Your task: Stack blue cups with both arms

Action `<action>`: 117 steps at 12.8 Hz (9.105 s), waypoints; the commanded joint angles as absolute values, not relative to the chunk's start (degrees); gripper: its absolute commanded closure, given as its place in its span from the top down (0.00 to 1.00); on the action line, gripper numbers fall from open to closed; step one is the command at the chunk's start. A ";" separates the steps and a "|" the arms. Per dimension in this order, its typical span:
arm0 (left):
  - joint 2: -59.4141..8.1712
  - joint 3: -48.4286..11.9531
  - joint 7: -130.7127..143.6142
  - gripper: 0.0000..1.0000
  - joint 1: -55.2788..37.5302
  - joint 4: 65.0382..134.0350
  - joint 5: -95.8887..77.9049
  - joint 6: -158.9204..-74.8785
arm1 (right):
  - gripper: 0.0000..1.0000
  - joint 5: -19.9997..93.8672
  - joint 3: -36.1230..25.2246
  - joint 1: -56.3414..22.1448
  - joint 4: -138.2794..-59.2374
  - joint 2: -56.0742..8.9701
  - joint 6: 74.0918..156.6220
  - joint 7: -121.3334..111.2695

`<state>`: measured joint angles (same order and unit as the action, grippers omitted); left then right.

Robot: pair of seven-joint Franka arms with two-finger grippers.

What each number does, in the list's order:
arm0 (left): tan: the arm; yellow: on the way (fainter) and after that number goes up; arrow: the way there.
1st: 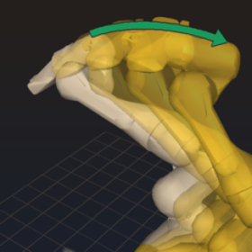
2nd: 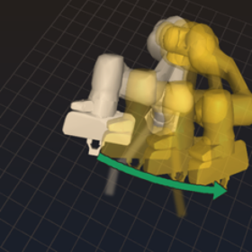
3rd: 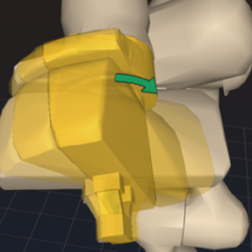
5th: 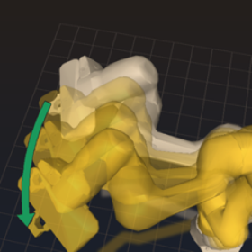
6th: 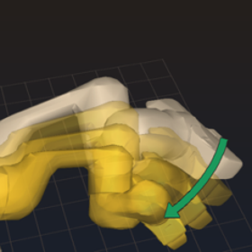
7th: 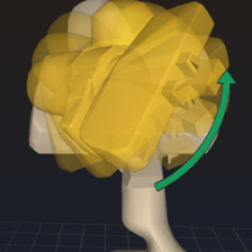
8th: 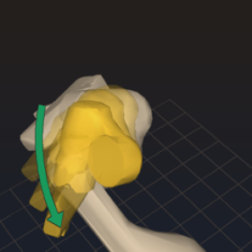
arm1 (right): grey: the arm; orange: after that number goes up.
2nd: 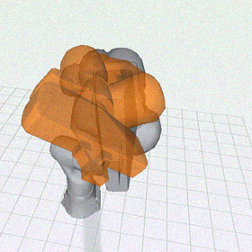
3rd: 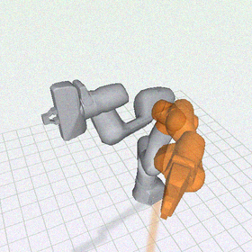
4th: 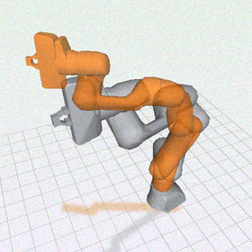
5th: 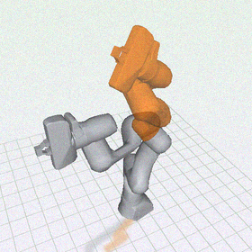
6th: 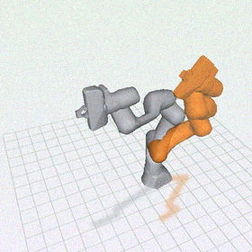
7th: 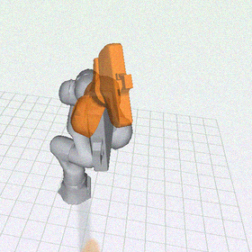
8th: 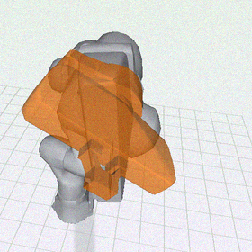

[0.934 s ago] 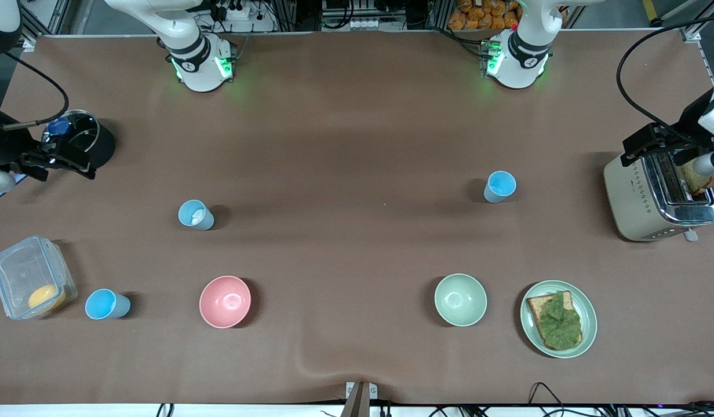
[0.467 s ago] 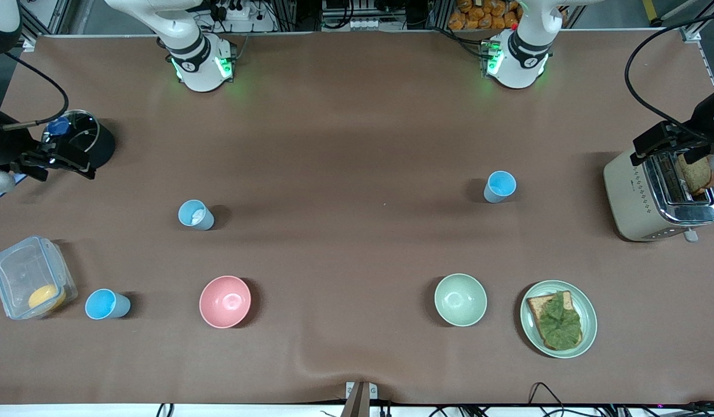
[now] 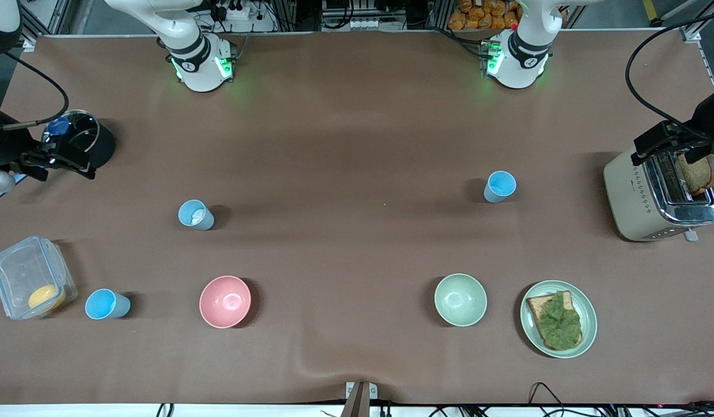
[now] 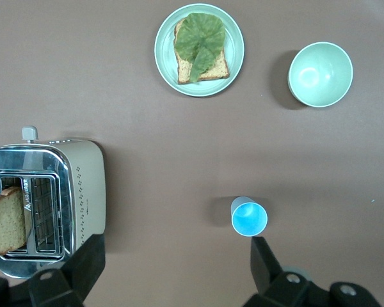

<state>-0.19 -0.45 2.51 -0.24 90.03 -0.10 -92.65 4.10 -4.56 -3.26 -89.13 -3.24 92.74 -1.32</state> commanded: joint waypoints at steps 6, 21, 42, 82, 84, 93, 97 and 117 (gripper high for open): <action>0.09 -0.97 3.87 1.00 -0.09 89.82 0.62 -92.72 | 1.00 4.39 -5.19 -4.22 -89.47 -2.20 92.20 -0.44; -0.09 -0.97 3.78 1.00 0.00 89.82 0.53 -92.81 | 1.00 4.39 -5.19 -4.31 -89.47 -2.29 92.29 -0.44; -0.26 -0.97 3.78 1.00 0.00 89.82 0.53 -93.16 | 1.00 4.39 -5.19 -4.22 -89.56 -2.29 92.20 -0.53; -0.35 -0.97 3.78 1.00 -0.09 89.82 0.44 -93.25 | 0.83 1.58 -5.27 -7.65 -118.56 -21.70 130.69 -20.39; -0.35 -0.97 3.78 1.00 -0.09 89.82 0.53 -93.25 | 0.37 1.58 -5.27 -7.82 -118.48 -23.98 132.53 -20.30; -0.26 -0.97 3.78 1.00 0.09 89.82 0.53 -93.25 | 0.00 2.45 -5.19 -11.15 -113.22 -24.17 122.90 -19.25; -0.26 -0.97 3.78 1.00 0.00 89.82 0.53 -93.34 | 0.00 8.76 -4.83 -18.61 -105.83 -24.00 113.39 -9.88; -7.20 -1.50 4.48 1.00 -2.63 89.83 0.53 -93.43 | 1.00 14.77 -5.45 -48.61 -91.15 -31.66 122.65 36.48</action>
